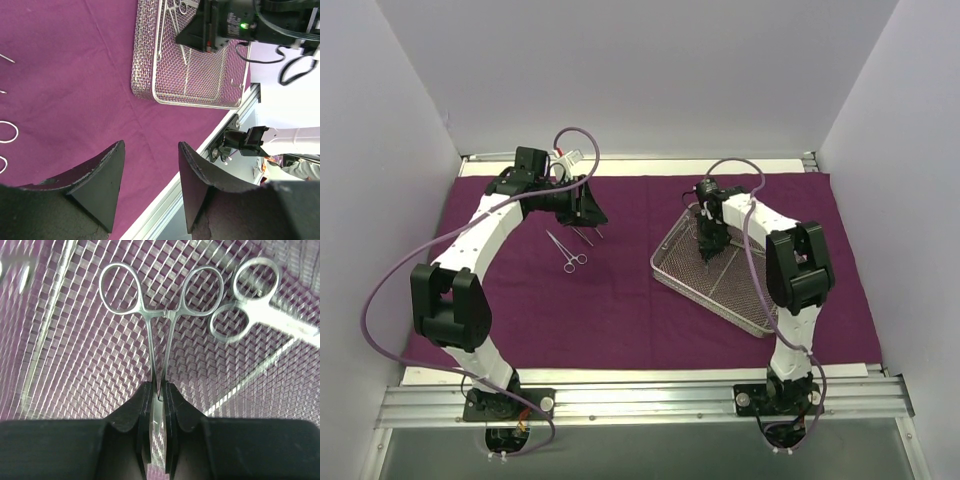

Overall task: Open and lay out the surgical kit
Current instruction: Pick up the medical item from the container, then place the medical item in the surgical kit.

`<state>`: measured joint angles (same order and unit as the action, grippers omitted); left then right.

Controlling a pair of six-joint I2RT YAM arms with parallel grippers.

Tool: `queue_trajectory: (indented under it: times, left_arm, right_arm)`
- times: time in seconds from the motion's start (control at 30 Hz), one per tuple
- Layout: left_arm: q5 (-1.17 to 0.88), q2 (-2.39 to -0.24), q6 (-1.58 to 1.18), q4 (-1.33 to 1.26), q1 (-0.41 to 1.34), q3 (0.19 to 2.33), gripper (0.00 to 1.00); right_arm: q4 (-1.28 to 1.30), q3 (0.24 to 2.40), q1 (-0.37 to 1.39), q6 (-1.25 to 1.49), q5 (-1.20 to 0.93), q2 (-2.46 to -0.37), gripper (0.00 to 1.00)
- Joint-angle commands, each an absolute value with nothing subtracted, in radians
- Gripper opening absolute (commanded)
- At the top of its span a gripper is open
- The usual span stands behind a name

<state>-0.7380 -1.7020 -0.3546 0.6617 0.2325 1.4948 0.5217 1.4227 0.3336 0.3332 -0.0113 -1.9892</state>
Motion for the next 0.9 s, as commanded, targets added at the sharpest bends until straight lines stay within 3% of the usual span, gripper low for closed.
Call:
queue_trajectory:
  times: [0.0,0.4,0.87]
  left_arm:
    - [-0.778,-1.683,-0.342,0.646,0.222,1.525,0.56]
    - [-0.885,-1.709,-0.425,0.534,0.227,1.528,0.57]
    - [-1.009,-1.781,-0.606,0.443,0.224,1.528,0.60]
  right_arm:
    - [0.652,1.491,0.330,0.288,-0.073,-1.862,0.00]
    - [0.609,1.520,0.328,0.260,-0.388,-1.698,0.00]
    - [0.630,1.586,0.535,0.011,-0.416,-1.632,0.00]
